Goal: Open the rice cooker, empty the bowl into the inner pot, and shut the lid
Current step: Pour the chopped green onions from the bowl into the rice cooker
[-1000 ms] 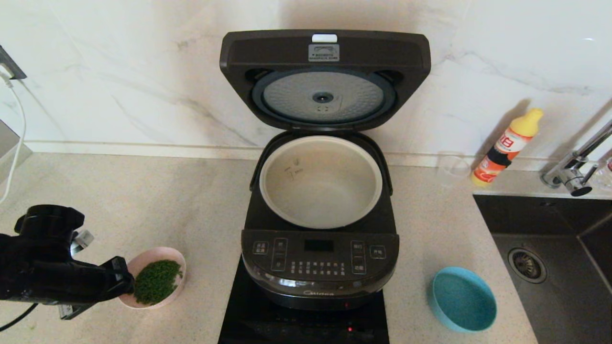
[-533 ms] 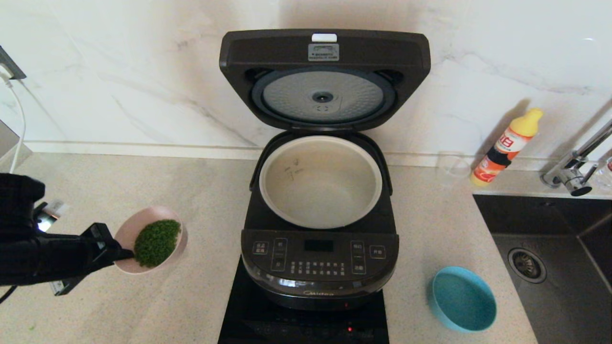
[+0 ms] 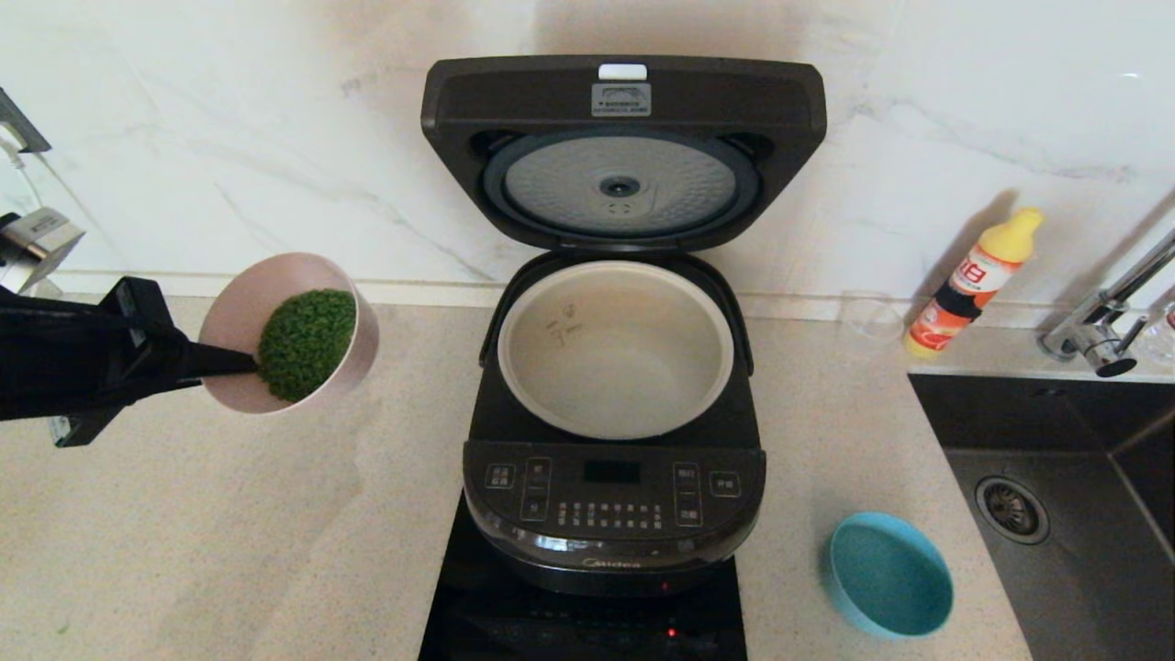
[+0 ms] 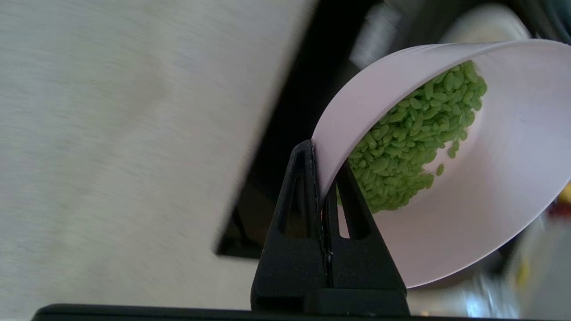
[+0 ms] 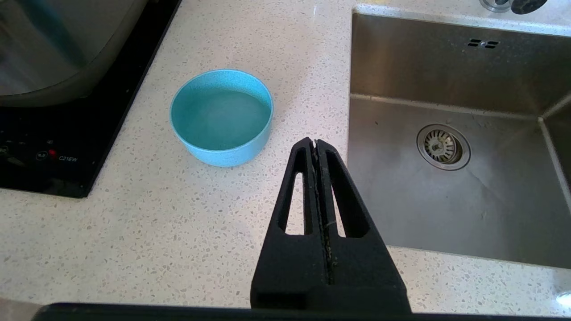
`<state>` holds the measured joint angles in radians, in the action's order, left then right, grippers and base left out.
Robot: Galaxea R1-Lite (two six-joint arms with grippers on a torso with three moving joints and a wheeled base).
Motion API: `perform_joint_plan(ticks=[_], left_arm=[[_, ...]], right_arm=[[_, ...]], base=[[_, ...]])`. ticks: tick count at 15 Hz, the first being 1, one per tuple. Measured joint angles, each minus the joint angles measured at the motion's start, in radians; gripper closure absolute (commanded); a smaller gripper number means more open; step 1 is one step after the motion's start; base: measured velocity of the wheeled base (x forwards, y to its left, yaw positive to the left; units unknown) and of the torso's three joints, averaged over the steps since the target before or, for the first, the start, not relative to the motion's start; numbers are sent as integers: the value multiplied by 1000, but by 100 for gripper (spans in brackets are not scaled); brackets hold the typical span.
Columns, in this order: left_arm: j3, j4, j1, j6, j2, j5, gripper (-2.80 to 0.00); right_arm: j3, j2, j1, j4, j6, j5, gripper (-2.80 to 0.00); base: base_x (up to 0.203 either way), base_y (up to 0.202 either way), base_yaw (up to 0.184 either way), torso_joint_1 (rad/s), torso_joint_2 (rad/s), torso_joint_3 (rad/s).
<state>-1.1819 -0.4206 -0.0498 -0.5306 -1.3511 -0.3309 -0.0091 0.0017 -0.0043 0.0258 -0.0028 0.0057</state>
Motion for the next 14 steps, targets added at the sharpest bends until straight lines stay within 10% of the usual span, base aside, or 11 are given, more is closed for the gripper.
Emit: perform_joint_plan(ticks=[14], left_arm=[[-192, -33, 394, -3, -129, 142, 0]], right_arm=[[0, 0, 0, 0, 0, 0, 0]], base=[[0, 0, 0, 0, 0, 0]])
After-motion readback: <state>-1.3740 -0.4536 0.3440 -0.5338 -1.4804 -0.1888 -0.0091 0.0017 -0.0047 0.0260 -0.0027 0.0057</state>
